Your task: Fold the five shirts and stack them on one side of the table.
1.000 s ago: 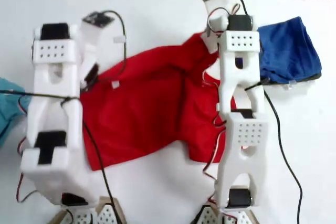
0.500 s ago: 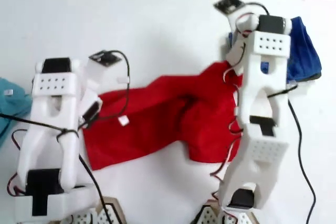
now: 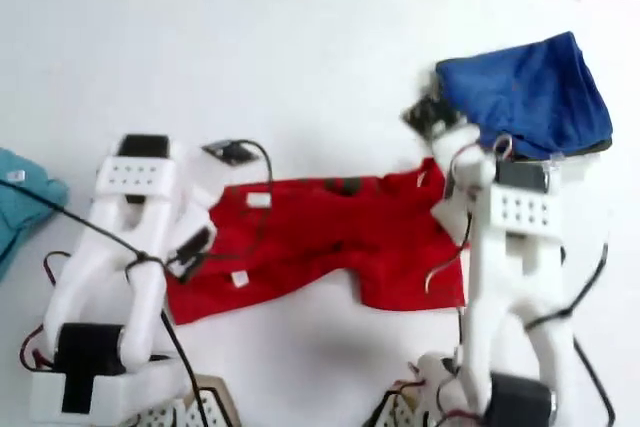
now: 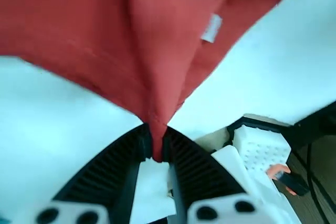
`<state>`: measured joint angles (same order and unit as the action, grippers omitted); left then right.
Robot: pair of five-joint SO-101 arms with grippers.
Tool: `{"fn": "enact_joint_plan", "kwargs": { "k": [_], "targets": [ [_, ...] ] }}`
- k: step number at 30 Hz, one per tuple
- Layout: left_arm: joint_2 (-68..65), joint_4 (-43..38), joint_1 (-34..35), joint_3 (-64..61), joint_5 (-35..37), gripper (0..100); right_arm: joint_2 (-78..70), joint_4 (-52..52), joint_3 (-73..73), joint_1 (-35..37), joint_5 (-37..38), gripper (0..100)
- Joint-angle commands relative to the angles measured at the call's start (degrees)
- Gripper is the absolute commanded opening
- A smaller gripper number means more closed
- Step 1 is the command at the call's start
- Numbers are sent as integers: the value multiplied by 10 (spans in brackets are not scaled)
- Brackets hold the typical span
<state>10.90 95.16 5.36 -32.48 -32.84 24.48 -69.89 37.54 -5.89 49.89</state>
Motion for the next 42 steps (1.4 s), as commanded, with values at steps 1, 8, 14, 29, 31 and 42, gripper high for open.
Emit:
{"fn": "enact_joint_plan", "kwargs": {
  "k": [1,8,14,29,31,42],
  "targets": [
    [25,-25,-8,-29,-5,26,46,1,48,-8,18,20],
    [23,-84,-7,-104,-6,26,51,0,107,-44,42,19],
    [25,-82,-7,-104,-6,41,51,-2,123,-50,68,22],
    [25,74,93,138,-85,203,52,-125,-84,29,29,233],
    [22,72,129,204,-88,203,52,-125,-125,29,13,233],
    [-48,-78,9,153,40,38,45,84,-74,114,-139,38]
  ]
}}
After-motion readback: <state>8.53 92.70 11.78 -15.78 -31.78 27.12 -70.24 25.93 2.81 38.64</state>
